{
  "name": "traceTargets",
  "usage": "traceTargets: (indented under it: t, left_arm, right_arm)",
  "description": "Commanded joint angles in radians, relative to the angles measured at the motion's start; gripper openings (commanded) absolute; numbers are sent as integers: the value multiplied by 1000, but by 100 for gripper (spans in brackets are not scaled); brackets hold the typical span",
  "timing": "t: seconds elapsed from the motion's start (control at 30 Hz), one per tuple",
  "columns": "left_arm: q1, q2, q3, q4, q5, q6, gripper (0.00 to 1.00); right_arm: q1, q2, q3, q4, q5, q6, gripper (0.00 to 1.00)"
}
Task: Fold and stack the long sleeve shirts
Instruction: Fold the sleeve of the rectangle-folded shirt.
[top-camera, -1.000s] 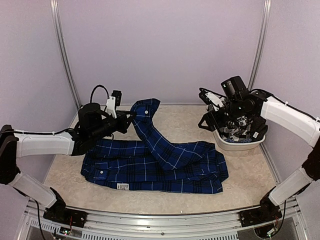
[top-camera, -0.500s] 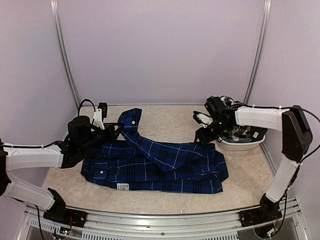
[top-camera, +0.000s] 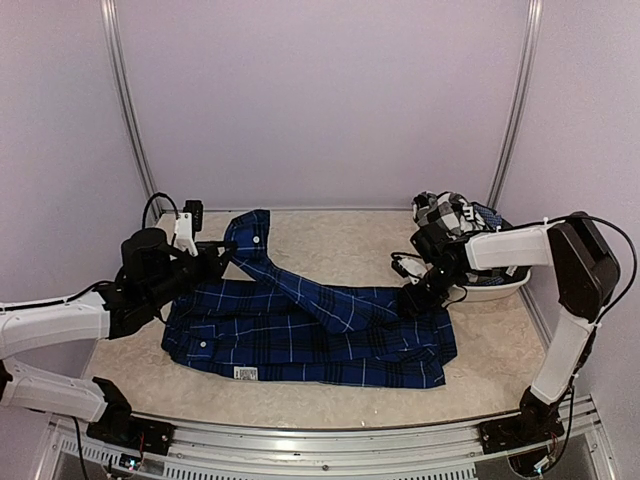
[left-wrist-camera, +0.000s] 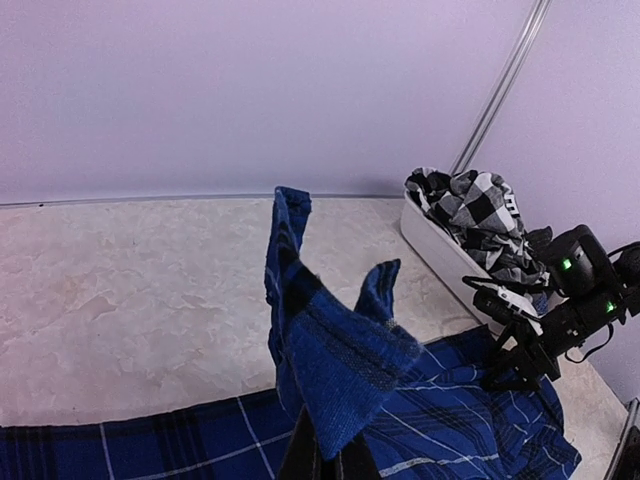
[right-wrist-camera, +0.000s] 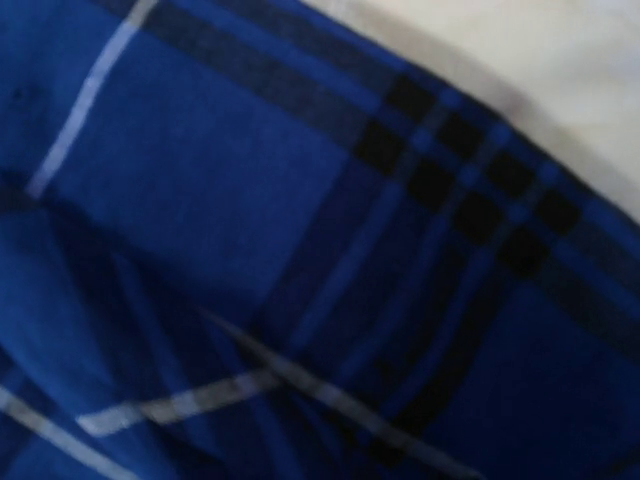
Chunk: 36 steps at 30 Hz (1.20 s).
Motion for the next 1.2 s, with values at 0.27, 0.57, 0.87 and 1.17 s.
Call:
traceTargets:
  t: [0.27, 0.57, 0.87, 1.17]
  left_arm:
    - [-1, -17, -73, 8, -76, 23, 3]
    - [0, 11, -201, 163, -174, 96, 18]
    - [1, 42, -234, 127, -233, 29, 30]
    - [138, 52, -140, -76, 9, -18, 58]
  right_arm:
    - [-20, -19, 32, -3, 40, -10, 61]
    - [-23, -103, 72, -46, 30, -22, 61]
    - [-31, -114, 92, -67, 29, -26, 61]
    - [-31, -107, 78, -57, 16, -27, 61]
